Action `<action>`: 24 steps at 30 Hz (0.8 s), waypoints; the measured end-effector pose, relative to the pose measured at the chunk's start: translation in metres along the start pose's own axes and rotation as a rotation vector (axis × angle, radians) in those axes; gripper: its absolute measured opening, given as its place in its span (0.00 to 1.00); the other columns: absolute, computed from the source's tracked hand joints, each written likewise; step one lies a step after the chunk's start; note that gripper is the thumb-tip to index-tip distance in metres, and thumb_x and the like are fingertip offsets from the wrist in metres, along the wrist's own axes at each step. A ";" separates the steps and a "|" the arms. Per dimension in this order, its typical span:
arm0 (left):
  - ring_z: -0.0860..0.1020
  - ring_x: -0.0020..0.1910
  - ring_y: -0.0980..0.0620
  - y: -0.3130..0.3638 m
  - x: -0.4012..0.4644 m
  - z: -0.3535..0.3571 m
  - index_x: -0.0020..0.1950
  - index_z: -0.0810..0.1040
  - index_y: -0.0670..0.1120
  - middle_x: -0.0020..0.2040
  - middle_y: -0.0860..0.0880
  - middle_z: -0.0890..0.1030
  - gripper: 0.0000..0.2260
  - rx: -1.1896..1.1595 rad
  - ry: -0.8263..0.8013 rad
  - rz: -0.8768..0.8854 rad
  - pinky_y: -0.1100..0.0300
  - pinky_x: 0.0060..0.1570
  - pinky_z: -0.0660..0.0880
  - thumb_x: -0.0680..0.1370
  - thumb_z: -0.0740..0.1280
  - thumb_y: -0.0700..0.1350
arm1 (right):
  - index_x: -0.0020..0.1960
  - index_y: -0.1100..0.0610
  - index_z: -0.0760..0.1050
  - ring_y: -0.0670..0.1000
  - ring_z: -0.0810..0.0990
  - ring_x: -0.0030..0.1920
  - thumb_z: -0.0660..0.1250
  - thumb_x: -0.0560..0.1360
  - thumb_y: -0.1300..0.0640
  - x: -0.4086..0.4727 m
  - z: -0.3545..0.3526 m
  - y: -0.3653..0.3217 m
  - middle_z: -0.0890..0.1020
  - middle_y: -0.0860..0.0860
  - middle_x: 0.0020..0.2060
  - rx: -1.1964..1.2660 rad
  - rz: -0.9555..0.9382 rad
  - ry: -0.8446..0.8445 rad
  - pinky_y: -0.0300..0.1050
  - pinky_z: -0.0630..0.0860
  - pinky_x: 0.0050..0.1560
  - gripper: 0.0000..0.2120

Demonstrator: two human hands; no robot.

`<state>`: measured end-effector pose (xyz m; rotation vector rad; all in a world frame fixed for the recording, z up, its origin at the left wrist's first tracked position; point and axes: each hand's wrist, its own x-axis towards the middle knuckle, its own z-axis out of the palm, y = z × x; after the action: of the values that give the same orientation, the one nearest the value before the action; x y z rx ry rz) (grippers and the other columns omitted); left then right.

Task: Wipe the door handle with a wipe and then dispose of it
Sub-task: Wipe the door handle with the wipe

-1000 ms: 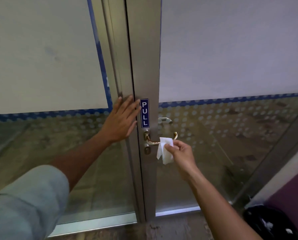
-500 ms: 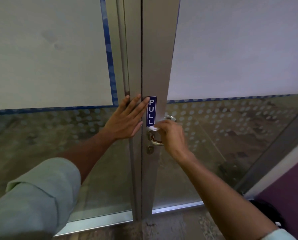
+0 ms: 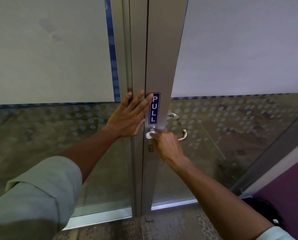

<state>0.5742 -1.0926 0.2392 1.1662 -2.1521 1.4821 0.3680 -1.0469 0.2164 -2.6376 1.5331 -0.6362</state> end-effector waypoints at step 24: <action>0.41 0.83 0.38 0.002 0.001 0.002 0.84 0.47 0.39 0.84 0.40 0.50 0.36 0.026 0.005 -0.025 0.39 0.79 0.34 0.83 0.51 0.59 | 0.62 0.61 0.71 0.60 0.82 0.42 0.61 0.78 0.62 -0.001 0.011 0.003 0.82 0.57 0.44 -0.287 -0.052 -0.058 0.47 0.66 0.34 0.13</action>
<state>0.5728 -1.0945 0.2378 1.1926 -2.1126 1.5055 0.3687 -1.0495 0.2055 -2.8797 1.6563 -0.3599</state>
